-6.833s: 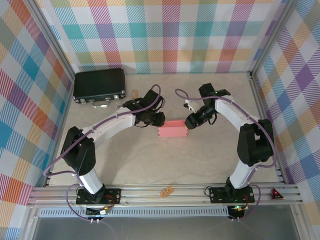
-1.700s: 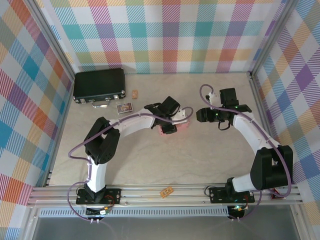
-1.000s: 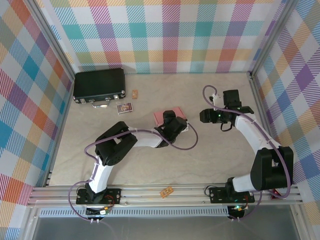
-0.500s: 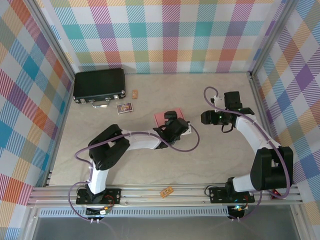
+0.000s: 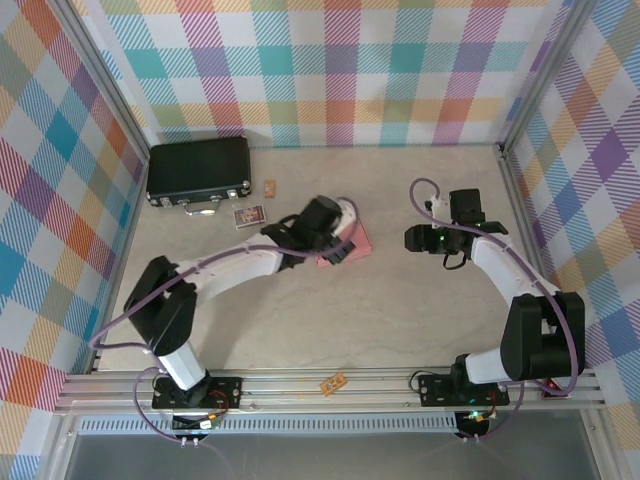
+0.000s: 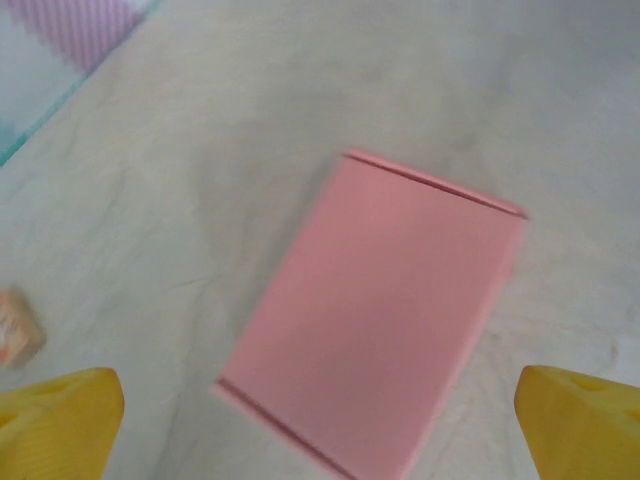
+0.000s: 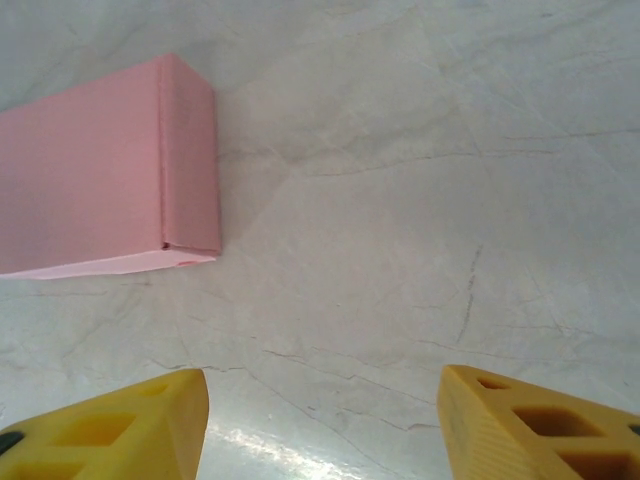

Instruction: Fold the paper box

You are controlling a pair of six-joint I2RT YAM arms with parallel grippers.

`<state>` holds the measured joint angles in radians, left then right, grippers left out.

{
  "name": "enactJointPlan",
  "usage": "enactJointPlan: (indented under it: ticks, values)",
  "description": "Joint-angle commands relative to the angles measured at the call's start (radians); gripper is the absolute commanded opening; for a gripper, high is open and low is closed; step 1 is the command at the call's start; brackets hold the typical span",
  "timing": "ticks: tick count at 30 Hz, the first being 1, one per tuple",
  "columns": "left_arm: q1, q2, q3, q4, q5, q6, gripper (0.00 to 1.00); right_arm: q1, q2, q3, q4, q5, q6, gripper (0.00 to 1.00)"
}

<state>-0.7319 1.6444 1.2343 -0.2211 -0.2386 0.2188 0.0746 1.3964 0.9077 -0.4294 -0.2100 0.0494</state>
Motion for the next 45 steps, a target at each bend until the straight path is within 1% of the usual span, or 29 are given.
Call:
enactJointPlan:
  ticks: [1, 4, 7, 11, 16, 20, 23, 26, 28, 31, 34, 37, 40, 43, 45]
  values:
    - [0.097, -0.094, -0.073, -0.042, 0.005, -0.292, 1.0, -0.013, -0.021, -0.035, 0.084, 0.109, 0.054, 0.64]
    - [0.19, -0.177, -0.146, -0.045, -0.051, -0.39, 1.0, -0.02, -0.022, -0.072, 0.135, 0.207, 0.098, 0.64]
    - [0.283, -0.251, -0.208, -0.074, -0.113, -0.455, 1.0, -0.032, -0.027, -0.107, 0.183, 0.292, 0.137, 0.66]
    - [0.428, -0.317, -0.271, -0.129, -0.11, -0.51, 1.0, -0.058, -0.045, -0.158, 0.25, 0.368, 0.19, 0.68]
    - [0.581, -0.338, -0.313, -0.185, -0.117, -0.535, 1.0, -0.12, -0.087, -0.231, 0.335, 0.37, 0.249, 0.72]
    - [0.67, -0.308, -0.341, -0.179, -0.14, -0.526, 1.0, -0.189, -0.112, -0.28, 0.391, 0.355, 0.289, 0.73]
    - [0.702, -0.292, -0.373, -0.119, -0.167, -0.482, 1.0, -0.224, -0.128, -0.33, 0.479, 0.323, 0.279, 0.75]
    - [0.714, -0.283, -0.44, 0.031, -0.148, -0.401, 1.0, -0.237, -0.121, -0.351, 0.54, 0.282, 0.257, 0.76]
    - [0.719, -0.28, -0.488, 0.124, -0.09, -0.323, 1.0, -0.237, -0.106, -0.352, 0.567, 0.25, 0.238, 0.76]
    - [0.723, -0.279, -0.564, 0.28, 0.006, -0.235, 1.0, -0.238, -0.096, -0.382, 0.682, 0.172, 0.199, 0.76]
    - [0.732, -0.278, -0.624, 0.411, 0.099, -0.19, 1.0, -0.238, -0.085, -0.405, 0.796, 0.041, 0.14, 0.76]
    - [0.735, -0.276, -0.685, 0.564, 0.176, -0.168, 1.0, -0.239, -0.066, -0.413, 0.874, -0.018, 0.113, 0.76]
    - [0.734, -0.267, -0.723, 0.665, 0.257, -0.153, 1.0, -0.238, -0.037, -0.433, 0.973, -0.049, 0.091, 0.76]
    - [0.735, -0.263, -0.777, 0.788, 0.282, -0.143, 1.0, -0.236, 0.003, -0.436, 1.039, -0.09, 0.071, 0.76]
    - [0.736, -0.255, -0.789, 0.812, 0.3, -0.148, 1.0, -0.236, 0.029, -0.433, 1.052, -0.118, 0.056, 0.76]
